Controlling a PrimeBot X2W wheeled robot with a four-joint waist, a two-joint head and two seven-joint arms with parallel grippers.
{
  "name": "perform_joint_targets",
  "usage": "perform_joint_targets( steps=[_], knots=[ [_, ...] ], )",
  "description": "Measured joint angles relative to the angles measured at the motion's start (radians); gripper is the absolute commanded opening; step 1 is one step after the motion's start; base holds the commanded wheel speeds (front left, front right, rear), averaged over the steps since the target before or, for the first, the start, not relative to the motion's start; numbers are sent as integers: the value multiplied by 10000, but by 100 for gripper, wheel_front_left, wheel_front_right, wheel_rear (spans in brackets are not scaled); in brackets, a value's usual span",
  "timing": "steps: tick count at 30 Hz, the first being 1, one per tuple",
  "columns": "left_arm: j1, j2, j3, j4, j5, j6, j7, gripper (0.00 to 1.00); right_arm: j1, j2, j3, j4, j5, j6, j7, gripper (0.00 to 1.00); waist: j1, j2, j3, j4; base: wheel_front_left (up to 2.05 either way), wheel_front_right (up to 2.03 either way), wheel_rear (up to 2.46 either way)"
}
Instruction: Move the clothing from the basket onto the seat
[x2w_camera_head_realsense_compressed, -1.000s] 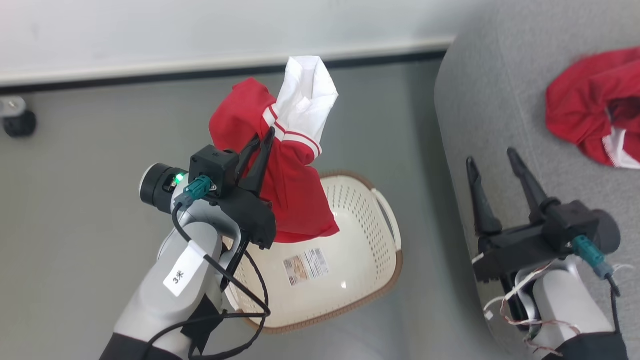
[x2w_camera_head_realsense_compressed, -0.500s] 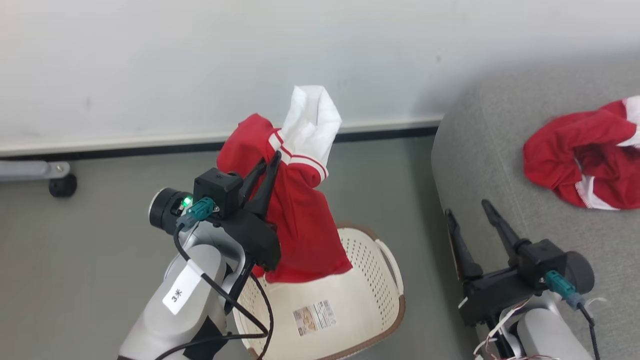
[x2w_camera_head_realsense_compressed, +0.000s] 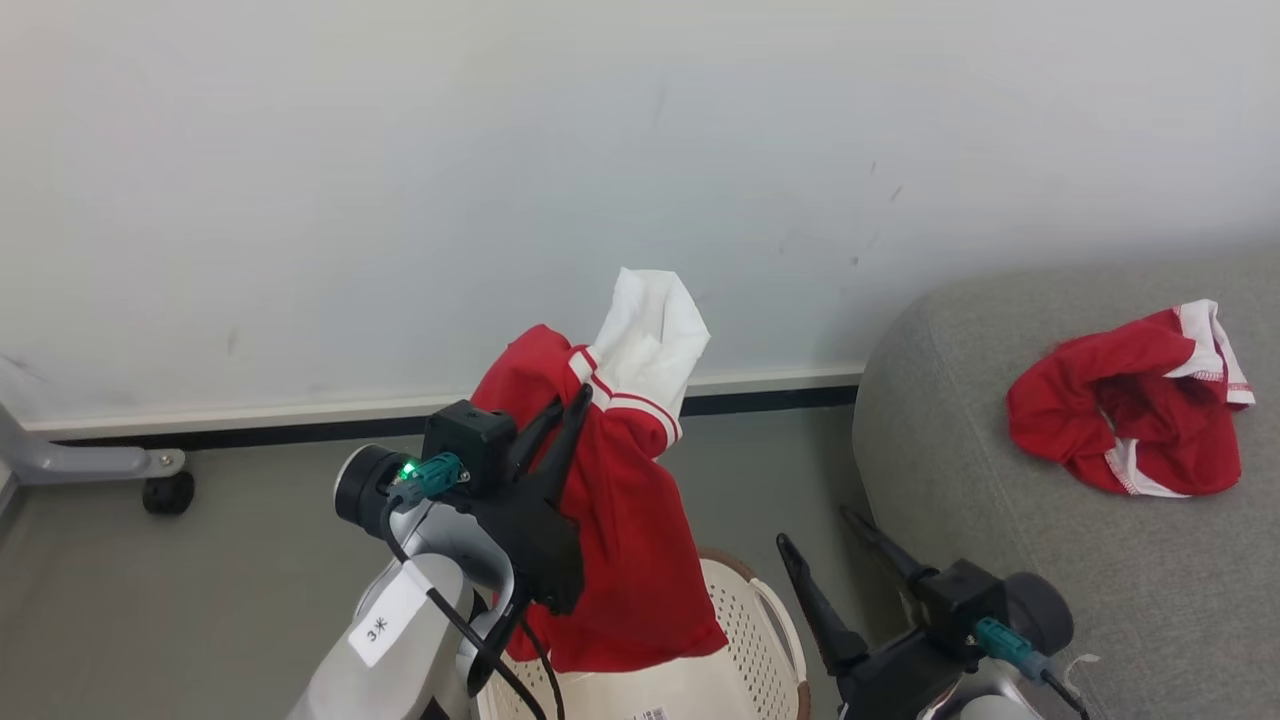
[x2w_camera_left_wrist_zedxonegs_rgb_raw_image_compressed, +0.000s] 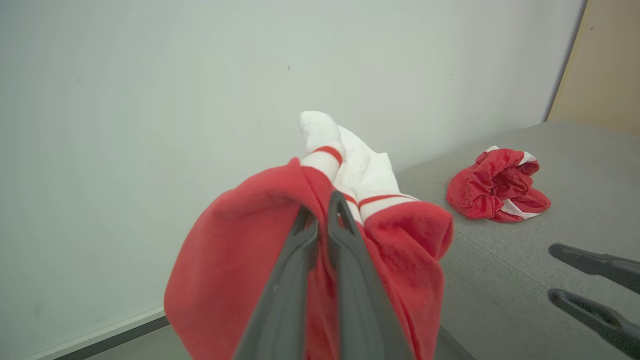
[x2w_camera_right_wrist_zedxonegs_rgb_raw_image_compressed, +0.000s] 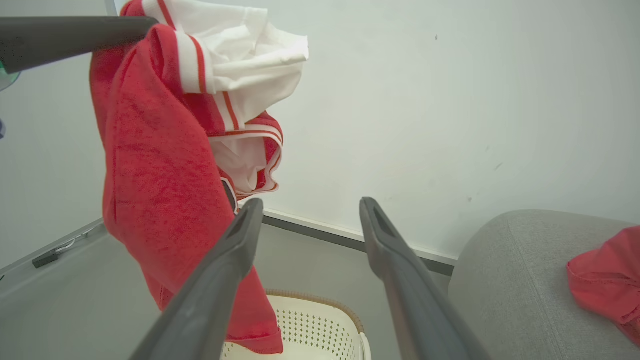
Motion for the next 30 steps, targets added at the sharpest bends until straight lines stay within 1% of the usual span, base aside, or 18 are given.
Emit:
perform_joint_targets(
  steps=[7, 14, 15, 16, 19, 25, 26, 27, 28, 29, 30],
  knots=[
    [371, 2, -334, -706, -307, -2, 397, 0, 16, 54, 754, 412, 2, 94, 2, 100, 0, 0, -617, 26, 0, 0, 0],
    [599, 13, -769, -1453, -468, -2, 838, 0, -377, 96, 1430, 809, 318, 123, 4, 100, 1, 1, -776, 115, 0, 0, 0],
    [637, 19, -895, -1659, -518, -2, 940, 0, -584, 69, 2002, 917, 430, 123, 4, 100, 1, 1, -770, 136, 0, 0, 0],
    [642, 19, -955, -1760, -535, 0, 1011, 0, -713, 73, 2349, 943, 518, 123, 4, 100, 2, 1, -763, 149, 0, 0, 0],
    [643, 29, -1072, -2040, -593, 15, 1154, 0, -1077, 71, 3143, 982, 815, 125, 4, 100, 2, 1, -734, 187, 0, 0, 0],
    [655, 36, -1189, -2454, -679, 180, 1438, 0, -1638, 35, 3885, 1269, 1304, 125, 4, 100, 2, 1, -650, 241, 0, 0, 0],
    [660, 38, -1197, -2508, -704, 184, 1463, 0, -1718, 38, 3981, 1313, 1415, 125, 4, 87, 1, 1, -634, 246, 0, 0, 0],
    [669, 40, -1200, -2568, -732, 192, 1523, 0, -1792, 48, 4067, 1342, 1553, 125, 2, 45, 2, 2, -617, 250, 0, 0, 0],
    [684, 40, -1208, -2614, -809, 228, 1528, 0, -1849, 54, 4161, 1375, 1638, 125, 2, 31, 1, 2, -601, 252, 0, 0, 0],
    [695, 38, -1208, -2654, -865, 267, 1592, 0, -1904, 58, 4268, 1419, 1691, 125, 2, 11, 2, 1, -584, 254, 0, 0, 0],
    [702, 42, -1208, -2679, -882, 268, 1628, 0, -1961, 63, 4362, 1467, 1756, 125, 2, 0, 2, 2, -566, 255, 0, 0, 0]
  ],
)
